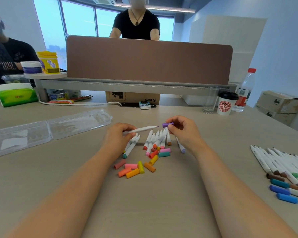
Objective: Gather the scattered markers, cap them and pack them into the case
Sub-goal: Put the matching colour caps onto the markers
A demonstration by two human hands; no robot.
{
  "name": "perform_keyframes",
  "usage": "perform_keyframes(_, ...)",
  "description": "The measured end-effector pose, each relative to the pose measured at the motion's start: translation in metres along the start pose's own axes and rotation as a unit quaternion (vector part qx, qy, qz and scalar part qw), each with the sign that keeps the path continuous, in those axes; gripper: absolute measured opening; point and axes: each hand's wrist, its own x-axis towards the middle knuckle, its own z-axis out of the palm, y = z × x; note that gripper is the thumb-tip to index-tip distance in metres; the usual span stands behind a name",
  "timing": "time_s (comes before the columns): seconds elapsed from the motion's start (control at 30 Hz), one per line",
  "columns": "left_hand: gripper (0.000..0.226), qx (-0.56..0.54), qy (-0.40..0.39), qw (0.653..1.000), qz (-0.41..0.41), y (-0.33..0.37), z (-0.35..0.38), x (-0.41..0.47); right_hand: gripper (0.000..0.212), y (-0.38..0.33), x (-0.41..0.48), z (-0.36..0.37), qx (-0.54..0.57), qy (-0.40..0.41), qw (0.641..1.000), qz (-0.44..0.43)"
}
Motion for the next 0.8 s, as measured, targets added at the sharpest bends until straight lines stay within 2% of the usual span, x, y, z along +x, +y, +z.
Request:
perform_keyframes(0.33,0.025,0.004,-0.012,1.0,0.027,0.005,0.002,-0.003,0.016,0.002,0.0,0.006,-0.017,-0.027,0.999,-0.017)
perform_keyframes(0.8,0.026,0.008,-0.084,0.992,0.096,0.02,0.001,-0.007,0.012,-0.003,0.001,-0.004,0.015,-0.065,0.997,0.025)
